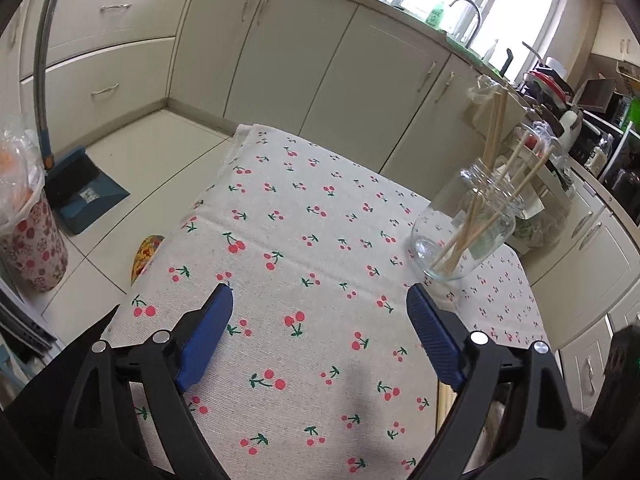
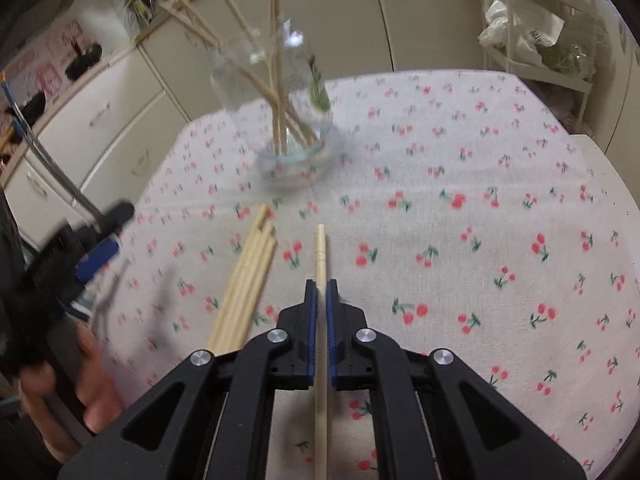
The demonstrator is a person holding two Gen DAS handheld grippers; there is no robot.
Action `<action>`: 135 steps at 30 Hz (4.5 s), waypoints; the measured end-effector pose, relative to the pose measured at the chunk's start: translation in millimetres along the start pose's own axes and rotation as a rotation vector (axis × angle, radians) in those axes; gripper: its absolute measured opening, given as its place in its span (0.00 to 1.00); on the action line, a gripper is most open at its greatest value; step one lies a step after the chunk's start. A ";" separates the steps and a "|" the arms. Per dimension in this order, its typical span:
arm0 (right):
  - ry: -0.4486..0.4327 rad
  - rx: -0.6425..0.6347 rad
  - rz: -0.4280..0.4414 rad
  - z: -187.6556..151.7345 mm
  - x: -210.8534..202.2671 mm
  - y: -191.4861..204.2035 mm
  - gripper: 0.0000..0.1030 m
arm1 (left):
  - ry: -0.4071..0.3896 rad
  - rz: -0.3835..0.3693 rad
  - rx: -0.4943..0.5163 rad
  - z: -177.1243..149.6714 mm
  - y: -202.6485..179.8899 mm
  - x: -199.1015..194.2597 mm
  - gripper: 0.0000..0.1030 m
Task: Organize utensils
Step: 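Carry the right tool's stick over the jar and lower it in, then open the right tool to release the stick and pull back, then move both tools back toward the sticks lying on the cloth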
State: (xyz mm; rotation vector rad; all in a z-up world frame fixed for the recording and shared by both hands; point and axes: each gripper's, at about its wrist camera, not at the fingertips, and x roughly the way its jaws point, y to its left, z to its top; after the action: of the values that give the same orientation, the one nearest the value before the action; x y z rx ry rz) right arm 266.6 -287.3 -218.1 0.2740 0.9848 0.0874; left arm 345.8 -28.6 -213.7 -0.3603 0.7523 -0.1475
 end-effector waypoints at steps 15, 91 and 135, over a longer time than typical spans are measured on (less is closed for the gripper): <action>-0.495 -0.061 0.054 102.7 -61.2 51.3 0.06 | 0.001 -0.026 -0.030 1.0 1.6 1.5 0.83; -0.740 -0.233 -0.101 143.2 -24.1 75.4 0.06 | -0.006 -0.086 -0.035 0.7 5.2 1.0 0.83; -0.050 -0.084 -0.165 -56.6 -19.2 41.3 0.47 | 0.123 0.076 0.156 -32.7 -20.9 -15.8 0.86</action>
State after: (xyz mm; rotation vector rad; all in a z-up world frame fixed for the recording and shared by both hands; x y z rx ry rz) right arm 211.0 -240.7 -221.0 0.1170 0.9477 -0.0283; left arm 311.6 -52.7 -217.8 -0.1751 0.8685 -0.1563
